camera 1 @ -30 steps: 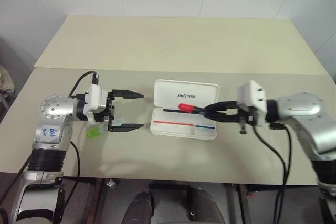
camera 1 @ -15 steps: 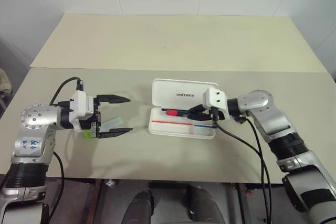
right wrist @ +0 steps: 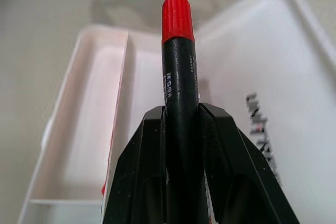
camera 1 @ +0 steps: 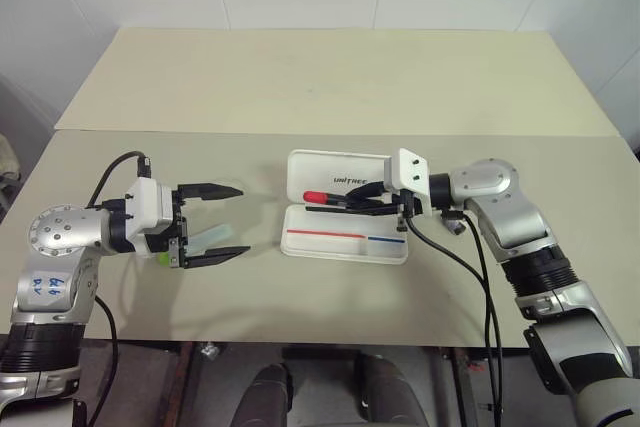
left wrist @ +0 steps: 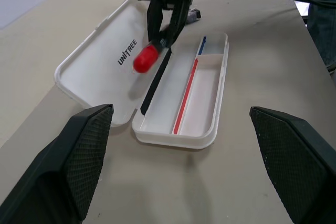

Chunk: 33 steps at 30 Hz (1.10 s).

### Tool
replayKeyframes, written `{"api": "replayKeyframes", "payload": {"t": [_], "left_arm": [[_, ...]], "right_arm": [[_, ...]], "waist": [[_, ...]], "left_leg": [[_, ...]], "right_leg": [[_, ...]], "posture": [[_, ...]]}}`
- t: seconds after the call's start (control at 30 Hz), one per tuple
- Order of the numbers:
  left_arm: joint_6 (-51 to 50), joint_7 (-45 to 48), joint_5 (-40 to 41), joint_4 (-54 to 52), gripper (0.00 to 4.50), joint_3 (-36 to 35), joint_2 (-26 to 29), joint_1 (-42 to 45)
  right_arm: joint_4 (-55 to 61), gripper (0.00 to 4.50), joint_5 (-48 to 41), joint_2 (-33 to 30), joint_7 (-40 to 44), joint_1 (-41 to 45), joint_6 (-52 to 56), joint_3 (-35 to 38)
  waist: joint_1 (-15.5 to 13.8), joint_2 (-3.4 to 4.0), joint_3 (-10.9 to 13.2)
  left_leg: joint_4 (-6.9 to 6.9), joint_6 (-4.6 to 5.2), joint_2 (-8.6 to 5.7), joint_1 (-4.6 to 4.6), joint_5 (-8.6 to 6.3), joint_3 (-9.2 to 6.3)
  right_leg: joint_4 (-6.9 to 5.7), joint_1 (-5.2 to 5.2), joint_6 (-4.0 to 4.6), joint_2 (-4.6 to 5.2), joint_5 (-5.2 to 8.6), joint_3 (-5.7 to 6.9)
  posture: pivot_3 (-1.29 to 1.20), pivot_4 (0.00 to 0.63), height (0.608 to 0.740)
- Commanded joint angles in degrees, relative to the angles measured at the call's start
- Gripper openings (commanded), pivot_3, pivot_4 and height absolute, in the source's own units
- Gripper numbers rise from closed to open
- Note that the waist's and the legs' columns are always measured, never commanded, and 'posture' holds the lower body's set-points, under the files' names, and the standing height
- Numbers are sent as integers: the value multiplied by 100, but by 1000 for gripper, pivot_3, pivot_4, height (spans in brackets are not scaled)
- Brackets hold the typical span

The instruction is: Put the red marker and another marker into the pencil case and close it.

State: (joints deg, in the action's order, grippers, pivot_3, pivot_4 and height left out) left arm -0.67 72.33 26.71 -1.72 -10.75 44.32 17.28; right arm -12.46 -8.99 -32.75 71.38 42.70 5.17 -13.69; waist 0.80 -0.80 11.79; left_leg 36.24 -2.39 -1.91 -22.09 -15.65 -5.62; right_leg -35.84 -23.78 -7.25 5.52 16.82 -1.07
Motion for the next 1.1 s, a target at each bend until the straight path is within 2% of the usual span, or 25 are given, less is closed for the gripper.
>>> {"api": "replayKeyframes", "payload": {"t": [0.03,0.23,0.33,0.47,0.67,0.77,1.0,1.1], "left_arm": [[-10,-96,77,-231,4500,-162,115,1],[-76,-67,122,-299,4500,-184,171,-70],[-90,-68,139,-313,4500,-199,203,-77],[-90,-73,100,-320,4500,-253,264,-147],[-162,-479,-398,-214,4500,-406,628,-432],[-680,-1045,-869,-252,4500,-497,984,-669],[-2254,-1738,-967,-651,4500,-680,1362,-1073],[-2508,-1752,-995,-642,4500,-615,1450,-1256]], "right_arm": [[113,2324,-21,-101,154,-69,-7,29],[145,4457,-26,-2,69,-119,47,37],[324,4457,-323,48,-44,-133,237,305],[989,4457,-1035,-196,307,-430,632,692],[2033,4457,-1974,-566,536,-943,1077,1255],[2257,4457,-2271,-543,353,-870,1245,1486],[2155,4457,-2180,-506,92,-781,1048,1570],[2165,4457,-2111,-540,55,-827,951,1558]], "waist": [[0,0,0],[69,0,0],[86,0,0],[71,0,0],[75,0,0],[102,1,1],[64,1,1],[67,1,1]], "left_leg": [[0,0,0,0,0,0],[0,1,1,0,0,1],[0,1,1,1,1,1],[-3,0,3,0,1,-1],[-3,6,2,-3,-3,-1],[-4,6,6,4,-2,5],[-3,6,10,6,0,3],[-6,6,8,4,0,3]], "right_leg": [[0,0,0,0,0,0],[-4,0,1,-1,0,-1],[-5,-1,1,-1,-1,-2],[-2,-2,1,-1,0,-1],[3,-1,1,2,0,-1],[-4,-1,5,-3,-3,-10],[-8,-1,11,-7,-7,-7],[-6,-1,11,-3,-7,-8]], "posture": [[0,150,740],[0,150,740],[0,150,740],[0,150,740],[0,150,740],[0,150,740],[0,150,740],[0,150,740]]}}
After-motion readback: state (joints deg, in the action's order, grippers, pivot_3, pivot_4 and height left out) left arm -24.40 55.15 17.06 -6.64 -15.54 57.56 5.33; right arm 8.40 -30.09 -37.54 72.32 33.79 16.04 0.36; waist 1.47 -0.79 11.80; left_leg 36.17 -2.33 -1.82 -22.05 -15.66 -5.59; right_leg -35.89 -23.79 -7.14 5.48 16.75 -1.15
